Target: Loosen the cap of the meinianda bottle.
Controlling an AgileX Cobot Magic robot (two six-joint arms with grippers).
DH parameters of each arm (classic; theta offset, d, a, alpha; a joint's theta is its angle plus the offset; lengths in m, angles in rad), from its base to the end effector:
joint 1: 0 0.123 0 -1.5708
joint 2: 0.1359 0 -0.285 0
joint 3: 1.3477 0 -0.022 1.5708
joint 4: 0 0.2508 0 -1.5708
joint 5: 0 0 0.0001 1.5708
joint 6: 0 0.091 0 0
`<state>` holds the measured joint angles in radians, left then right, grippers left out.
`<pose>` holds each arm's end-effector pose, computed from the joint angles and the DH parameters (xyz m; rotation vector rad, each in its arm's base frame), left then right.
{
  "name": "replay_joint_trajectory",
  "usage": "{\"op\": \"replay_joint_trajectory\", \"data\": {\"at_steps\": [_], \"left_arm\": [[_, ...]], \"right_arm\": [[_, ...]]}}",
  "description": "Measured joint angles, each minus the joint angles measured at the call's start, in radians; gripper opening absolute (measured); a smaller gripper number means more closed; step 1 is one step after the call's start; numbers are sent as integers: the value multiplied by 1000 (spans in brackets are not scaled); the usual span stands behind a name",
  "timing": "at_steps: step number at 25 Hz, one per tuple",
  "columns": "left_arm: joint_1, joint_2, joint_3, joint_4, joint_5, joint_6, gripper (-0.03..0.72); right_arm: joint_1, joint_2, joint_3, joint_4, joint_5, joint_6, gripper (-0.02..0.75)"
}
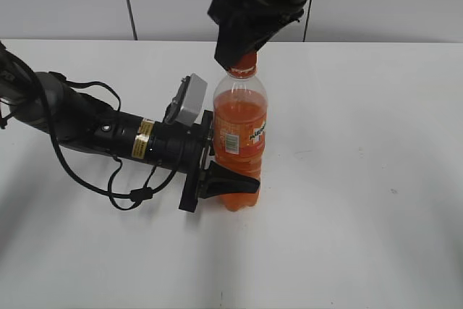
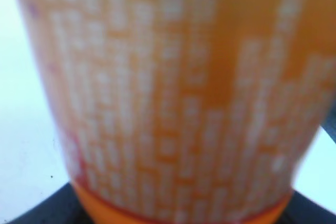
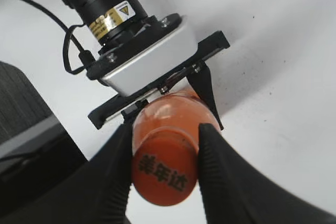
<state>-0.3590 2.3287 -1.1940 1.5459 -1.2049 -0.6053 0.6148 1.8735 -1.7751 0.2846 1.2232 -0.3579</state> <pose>0.3303 -0.2147 0.0681 1.5262 1.3882 -1.1759 0.3146 0.2515 0.3177 -1.2487 2.5176 0.4595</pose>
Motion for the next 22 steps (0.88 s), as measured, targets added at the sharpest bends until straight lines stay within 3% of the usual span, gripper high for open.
{"op": "replay_joint_trajectory", "data": {"at_steps": [13,22], "left_arm": [[0,0,0,2,0,-1,400],[0,0,-1,2,0,-1,400]], "right_arm": [[0,0,0,9,10,-645,281],[0,0,0,9,15,-925,281]]}}
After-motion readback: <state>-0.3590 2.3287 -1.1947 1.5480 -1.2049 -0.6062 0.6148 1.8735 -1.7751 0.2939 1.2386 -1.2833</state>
